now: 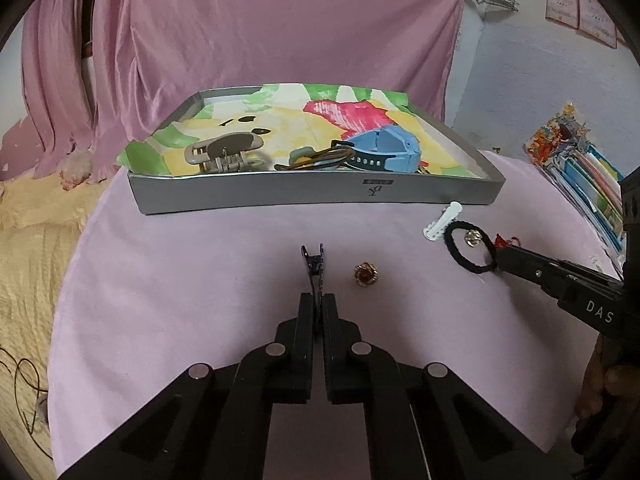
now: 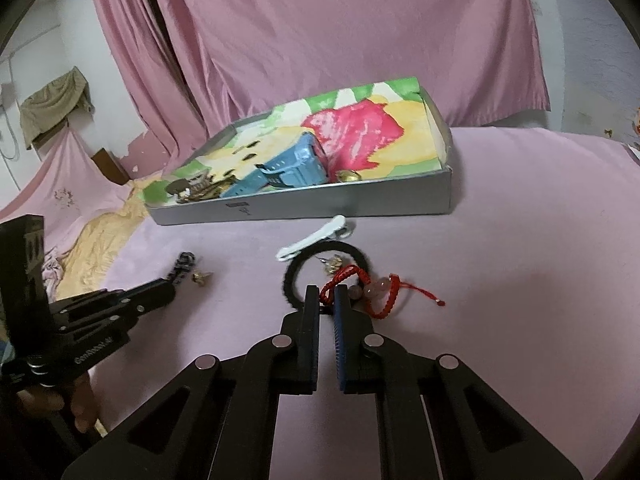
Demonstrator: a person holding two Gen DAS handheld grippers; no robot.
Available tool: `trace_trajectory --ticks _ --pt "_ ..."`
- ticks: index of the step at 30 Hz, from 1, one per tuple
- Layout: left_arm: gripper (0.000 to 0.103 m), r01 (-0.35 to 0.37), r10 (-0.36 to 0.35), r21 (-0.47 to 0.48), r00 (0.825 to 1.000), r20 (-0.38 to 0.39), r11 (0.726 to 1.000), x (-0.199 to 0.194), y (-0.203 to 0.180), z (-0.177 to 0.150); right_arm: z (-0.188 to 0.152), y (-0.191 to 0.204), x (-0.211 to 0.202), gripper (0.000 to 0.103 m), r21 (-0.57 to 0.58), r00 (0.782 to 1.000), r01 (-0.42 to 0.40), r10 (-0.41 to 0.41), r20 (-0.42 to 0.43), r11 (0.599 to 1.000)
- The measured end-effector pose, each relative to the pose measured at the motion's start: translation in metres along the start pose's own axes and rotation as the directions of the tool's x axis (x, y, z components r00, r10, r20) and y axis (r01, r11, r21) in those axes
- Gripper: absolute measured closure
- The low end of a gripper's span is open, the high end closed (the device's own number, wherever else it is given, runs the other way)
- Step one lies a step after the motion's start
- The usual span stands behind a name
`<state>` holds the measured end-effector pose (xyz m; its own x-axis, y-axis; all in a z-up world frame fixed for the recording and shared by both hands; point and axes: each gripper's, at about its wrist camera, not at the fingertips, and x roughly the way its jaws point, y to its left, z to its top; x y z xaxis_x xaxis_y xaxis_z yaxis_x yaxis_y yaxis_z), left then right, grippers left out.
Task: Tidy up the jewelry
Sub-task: 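Close the right tool on the red bracelet while the left tool grasps the black-and-white bracelet, then carry the red bracelet in the right tool over the tray while the left tool carries its bracelet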
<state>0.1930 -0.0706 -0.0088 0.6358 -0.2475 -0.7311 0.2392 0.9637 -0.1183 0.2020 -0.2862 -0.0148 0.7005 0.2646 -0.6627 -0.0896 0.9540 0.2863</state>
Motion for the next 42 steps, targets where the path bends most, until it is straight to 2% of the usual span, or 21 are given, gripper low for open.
trace_trajectory --ticks 6,12,20,28,33,42 --pt "0.099 0.057 -0.057 -0.013 0.998 0.012 0.998 -0.005 -0.003 -0.005 0.000 0.008 -0.014 0.097 -0.036 0.999 -0.025 0.027 0.039 0.999" --pt "0.099 0.101 -0.099 -0.013 0.991 0.091 0.995 -0.020 -0.009 -0.002 0.004 0.014 -0.024 0.097 -0.062 0.997 -0.030 0.034 0.068 0.998" --pt "0.099 0.107 -0.097 -0.044 0.979 0.180 0.993 -0.029 -0.004 0.019 0.018 0.018 -0.034 0.097 -0.102 0.988 -0.048 0.062 0.138 0.994" --pt "0.099 0.091 -0.073 -0.064 0.967 0.245 0.994 -0.022 0.002 0.056 0.048 0.020 -0.026 0.097 -0.128 0.980 -0.034 0.058 0.189 0.991" --pt "0.099 0.090 -0.071 -0.068 0.970 0.232 0.994 -0.002 0.004 0.075 0.068 0.019 -0.009 0.097 -0.122 0.979 -0.038 0.061 0.196 0.992" --pt "0.099 0.059 -0.049 -0.098 0.994 0.102 0.993 0.041 0.008 0.092 0.079 0.008 0.024 0.097 -0.076 0.990 -0.034 0.044 0.137 0.997"
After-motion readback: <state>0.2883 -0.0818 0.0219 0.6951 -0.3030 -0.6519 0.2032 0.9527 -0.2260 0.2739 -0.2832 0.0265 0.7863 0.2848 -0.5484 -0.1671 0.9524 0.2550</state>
